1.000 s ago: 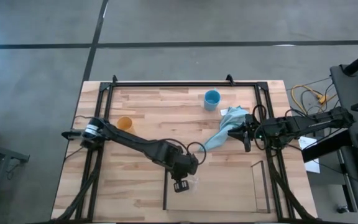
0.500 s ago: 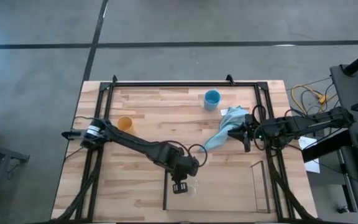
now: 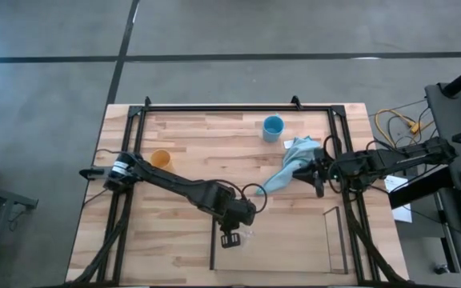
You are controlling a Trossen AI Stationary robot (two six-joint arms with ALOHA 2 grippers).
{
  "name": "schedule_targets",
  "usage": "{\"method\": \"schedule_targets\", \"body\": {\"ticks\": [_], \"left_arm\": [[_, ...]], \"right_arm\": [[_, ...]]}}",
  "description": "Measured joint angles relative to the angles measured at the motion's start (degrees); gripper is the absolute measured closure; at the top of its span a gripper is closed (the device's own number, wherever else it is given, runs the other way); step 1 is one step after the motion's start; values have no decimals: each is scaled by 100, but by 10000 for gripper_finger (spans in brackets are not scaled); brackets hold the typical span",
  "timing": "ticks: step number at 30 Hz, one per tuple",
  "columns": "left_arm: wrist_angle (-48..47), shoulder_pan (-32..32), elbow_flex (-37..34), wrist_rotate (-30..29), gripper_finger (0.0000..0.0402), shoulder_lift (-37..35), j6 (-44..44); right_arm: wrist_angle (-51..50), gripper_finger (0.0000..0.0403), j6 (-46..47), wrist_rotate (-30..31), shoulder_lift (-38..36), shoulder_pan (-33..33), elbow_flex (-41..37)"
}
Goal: Stack small to large cups/mugs on shelf
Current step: Put the transparent cup on the shelf
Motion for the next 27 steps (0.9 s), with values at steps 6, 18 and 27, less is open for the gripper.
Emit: {"method": "schedule_targets", "body": {"ticks": [6, 18, 27], "left_arm": [[1, 0, -13, 2, 402, 6, -20], [9, 0, -33, 6, 402, 7, -31], [17, -2, -33, 132, 401, 7, -35]], "right_arm": [[-40, 335, 174, -329, 2, 1, 0], [-40, 335, 176, -322, 2, 1, 0], [-42, 335, 174, -309, 2, 1, 0]]}}
